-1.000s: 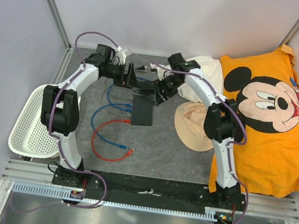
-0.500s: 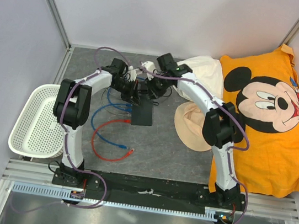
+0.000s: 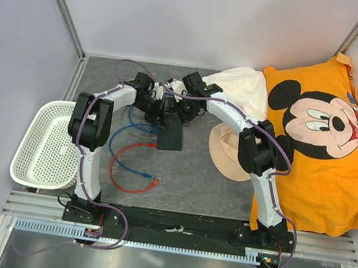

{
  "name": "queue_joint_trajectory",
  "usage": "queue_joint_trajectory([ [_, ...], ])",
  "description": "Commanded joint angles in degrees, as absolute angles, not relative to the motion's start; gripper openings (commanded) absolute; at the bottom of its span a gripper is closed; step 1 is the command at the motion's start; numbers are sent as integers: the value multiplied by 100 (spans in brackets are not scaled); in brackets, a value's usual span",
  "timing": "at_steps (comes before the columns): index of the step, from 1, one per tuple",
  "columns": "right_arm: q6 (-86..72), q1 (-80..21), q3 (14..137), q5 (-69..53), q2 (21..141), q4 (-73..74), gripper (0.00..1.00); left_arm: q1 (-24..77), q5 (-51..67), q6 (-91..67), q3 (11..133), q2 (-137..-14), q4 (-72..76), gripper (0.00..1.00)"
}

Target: Pull the plug from the switch port

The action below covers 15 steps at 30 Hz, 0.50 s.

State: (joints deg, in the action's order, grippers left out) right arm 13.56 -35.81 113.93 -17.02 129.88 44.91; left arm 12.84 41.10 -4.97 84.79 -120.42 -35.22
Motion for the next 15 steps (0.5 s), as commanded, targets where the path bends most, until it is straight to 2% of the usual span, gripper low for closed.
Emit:
queue_joint_trajectory([
  [1, 1019, -3533, 11961, -1064, 13570, 4149, 18, 1204, 3894, -466, 8613, -12313, -3524, 2],
  [9, 1081, -3428, 12217, -528, 13711, 4017, 16, 1204, 3920, -387, 8648, -12366, -3551, 1],
  [15, 1257, -3129, 12050, -1080, 13562, 4052, 19, 1204, 3920, -308, 8701, -12392, -3603, 2],
])
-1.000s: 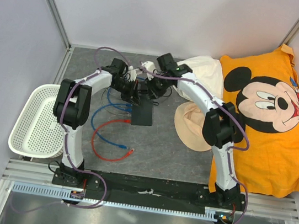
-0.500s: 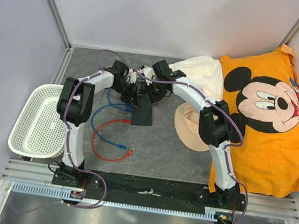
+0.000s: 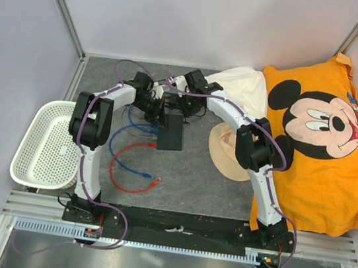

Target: Pull the plug from the switch port

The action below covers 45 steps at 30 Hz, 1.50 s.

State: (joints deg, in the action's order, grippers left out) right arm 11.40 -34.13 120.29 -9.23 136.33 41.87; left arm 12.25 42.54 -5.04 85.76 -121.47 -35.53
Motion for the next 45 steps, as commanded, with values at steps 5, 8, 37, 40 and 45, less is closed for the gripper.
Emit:
queue_joint_trajectory([
  [5, 1590, -2927, 12076, -1292, 13562, 4227, 33, 1204, 3894, -273, 8763, -12428, -3647, 1],
  [8, 1827, -2848, 12129, -1660, 13492, 4420, 37, 1204, 3893, -264, 8780, -12445, -3647, 2],
  [37, 2452, -2839, 12471, -2233, 13737, 4922, 44, 1204, 3929, -220, 8886, -12498, -3674, 1],
  [40, 2435, -2891, 12542, -2180, 13825, 4922, 44, 1204, 3929, -194, 8921, -12507, -3691, 1],
  [45, 2470, -2979, 12507, -2267, 13816, 4913, 44, 1204, 3920, -176, 8912, -12507, -3718, 2],
])
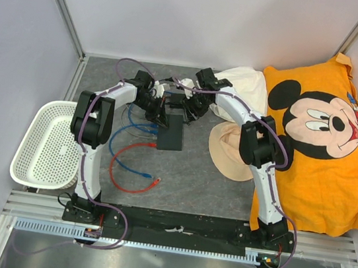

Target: Pull the plug from the switch port

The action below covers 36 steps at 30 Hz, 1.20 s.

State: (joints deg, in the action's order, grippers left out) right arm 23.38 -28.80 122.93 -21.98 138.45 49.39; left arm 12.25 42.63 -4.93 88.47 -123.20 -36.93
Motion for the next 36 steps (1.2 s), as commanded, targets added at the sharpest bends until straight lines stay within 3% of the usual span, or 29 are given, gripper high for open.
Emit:
queue_joint_trajectory([
  [1, 2565, -3014, 12481, -2328, 13799, 4913, 44, 1213, 3903, -176, 8895, -12498, -3709, 2],
  [21, 4508, -3252, 12172, -1565, 13614, 4966, 44, 1354, 3727, -53, 8877, -12445, -3727, 2],
  [36, 5115, -3366, 12252, -2232, 13623, 4825, 39, 1354, 3691, -18, 8877, -12463, -3744, 1],
])
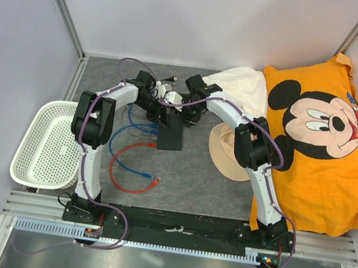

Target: Pull the plug from the switch port

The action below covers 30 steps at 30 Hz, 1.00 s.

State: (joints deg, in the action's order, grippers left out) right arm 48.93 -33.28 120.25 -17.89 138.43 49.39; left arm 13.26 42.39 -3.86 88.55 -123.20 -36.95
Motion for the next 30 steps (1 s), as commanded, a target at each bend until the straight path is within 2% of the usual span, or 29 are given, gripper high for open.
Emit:
queue_joint_trajectory([
  [1, 5141, -3384, 12261, -2250, 13640, 4816, 38, 1354, 3691, -9, 8886, -12463, -3744, 2],
  [8, 5553, -3401, 12243, -2495, 13606, 4842, 34, 1362, 3691, -9, 8886, -12472, -3753, 1],
  [13, 6738, -3428, 11708, -2839, 13360, 4869, 31, 1354, 3656, -9, 8912, -12489, -3779, 2],
  [24, 6873, -3445, 11646, -2532, 13465, 4658, 21, 1354, 3612, 141, 8859, -12463, -3788, 1],
  [27, 6917, -3428, 11584, -2479, 13456, 4658, 17, 1362, 3437, 149, 8877, -12480, -3797, 1],
  [30, 6970, -3428, 11540, -2409, 13465, 4658, 6, 1362, 3384, 193, 8886, -12498, -3823, 1],
])
